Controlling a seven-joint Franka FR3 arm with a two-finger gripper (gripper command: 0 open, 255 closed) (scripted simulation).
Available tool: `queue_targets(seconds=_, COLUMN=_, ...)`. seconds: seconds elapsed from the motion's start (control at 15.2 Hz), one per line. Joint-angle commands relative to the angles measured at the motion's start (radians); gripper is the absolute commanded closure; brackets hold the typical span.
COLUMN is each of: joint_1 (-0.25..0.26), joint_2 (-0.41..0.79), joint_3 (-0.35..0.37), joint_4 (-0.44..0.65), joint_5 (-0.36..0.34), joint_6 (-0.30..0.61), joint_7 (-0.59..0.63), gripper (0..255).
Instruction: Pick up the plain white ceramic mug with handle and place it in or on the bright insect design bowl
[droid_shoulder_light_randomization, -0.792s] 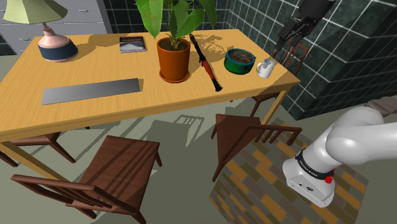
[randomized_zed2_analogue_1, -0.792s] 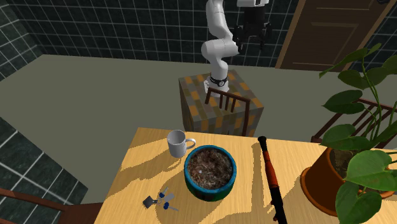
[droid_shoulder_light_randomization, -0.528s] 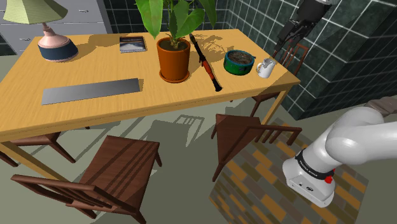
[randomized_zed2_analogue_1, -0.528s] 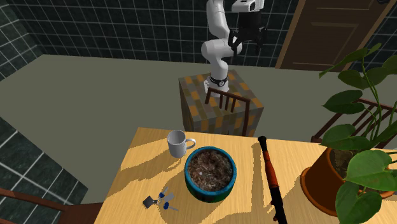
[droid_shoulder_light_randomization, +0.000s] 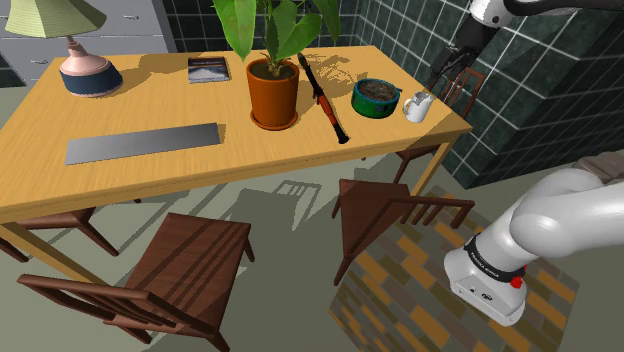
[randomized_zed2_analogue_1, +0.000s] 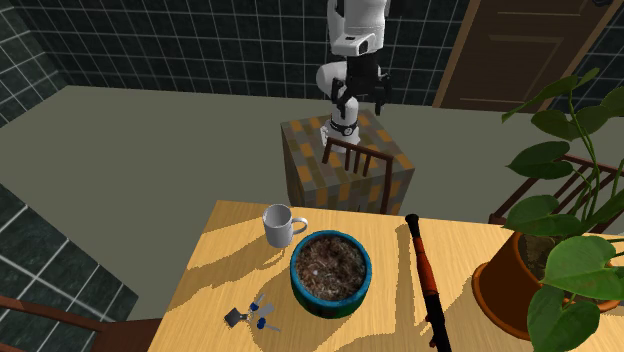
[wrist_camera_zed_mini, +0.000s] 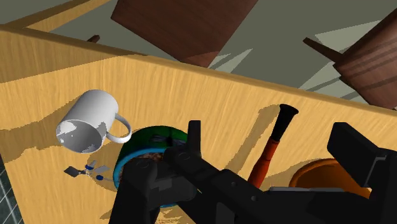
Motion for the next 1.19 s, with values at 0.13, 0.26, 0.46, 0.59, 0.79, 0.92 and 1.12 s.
queue_targets(seconds=0.13, joint_1=-0.012, joint_2=0.087, joint_3=-0.08, joint_4=0.009, joint_5=-0.018, joint_6=0.081, joint_7=-0.085, gripper=0)
queue_targets(seconds=0.26, joint_1=-0.013, joint_2=0.14, joint_3=-0.12, joint_4=0.022, joint_5=-0.019, joint_6=0.122, joint_7=-0.127, gripper=0)
queue_targets(seconds=0.46, joint_1=-0.012, joint_2=0.228, joint_3=-0.181, joint_4=0.051, joint_5=-0.009, joint_6=0.181, joint_7=-0.195, gripper=0)
queue_targets(seconds=0.59, joint_1=-0.008, joint_2=0.292, joint_3=-0.222, joint_4=0.077, joint_5=0.006, joint_6=0.218, joint_7=-0.244, gripper=0)
queue_targets(seconds=0.79, joint_1=0.0, joint_2=0.395, joint_3=-0.283, joint_4=0.125, joint_5=0.047, joint_6=0.267, joint_7=-0.324, gripper=0)
queue_targets(seconds=0.92, joint_1=0.004, joint_2=0.47, joint_3=-0.321, joint_4=0.163, joint_5=0.087, joint_6=0.295, joint_7=-0.384, gripper=0)
queue_targets(seconds=1.12, joint_1=0.003, joint_2=0.591, joint_3=-0.37, joint_4=0.231, joint_5=0.168, joint_6=0.326, joint_7=-0.483, gripper=0)
